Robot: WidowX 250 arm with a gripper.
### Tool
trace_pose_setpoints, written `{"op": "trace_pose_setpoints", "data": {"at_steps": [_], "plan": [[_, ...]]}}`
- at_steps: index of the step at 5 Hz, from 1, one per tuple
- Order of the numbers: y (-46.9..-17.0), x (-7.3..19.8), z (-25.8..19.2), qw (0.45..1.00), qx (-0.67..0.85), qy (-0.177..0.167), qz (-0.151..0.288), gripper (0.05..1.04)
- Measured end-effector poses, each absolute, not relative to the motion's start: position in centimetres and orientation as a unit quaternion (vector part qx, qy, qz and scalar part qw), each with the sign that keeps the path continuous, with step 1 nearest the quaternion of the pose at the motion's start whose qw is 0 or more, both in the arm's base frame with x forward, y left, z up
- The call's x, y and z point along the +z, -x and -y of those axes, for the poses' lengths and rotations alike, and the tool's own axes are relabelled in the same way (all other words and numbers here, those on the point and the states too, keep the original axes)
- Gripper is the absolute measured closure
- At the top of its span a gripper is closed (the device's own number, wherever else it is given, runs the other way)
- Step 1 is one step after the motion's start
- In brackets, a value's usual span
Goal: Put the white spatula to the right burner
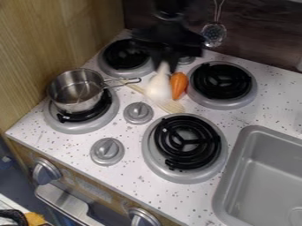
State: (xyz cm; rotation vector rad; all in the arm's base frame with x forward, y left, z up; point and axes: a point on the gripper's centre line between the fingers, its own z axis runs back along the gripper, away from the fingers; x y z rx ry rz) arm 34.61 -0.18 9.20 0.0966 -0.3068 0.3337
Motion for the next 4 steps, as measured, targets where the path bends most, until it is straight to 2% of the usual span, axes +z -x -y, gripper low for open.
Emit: {"op": "trace_pose_setpoints", "data": {"at_steps": [2,4], "plan": [[-36.5,6.0,4.0,0.988,0.067,0.012,0.136,0.852],[-38.3,3.1,5.0,0.991,-0.007,0.044,0.127,0.852]]}}
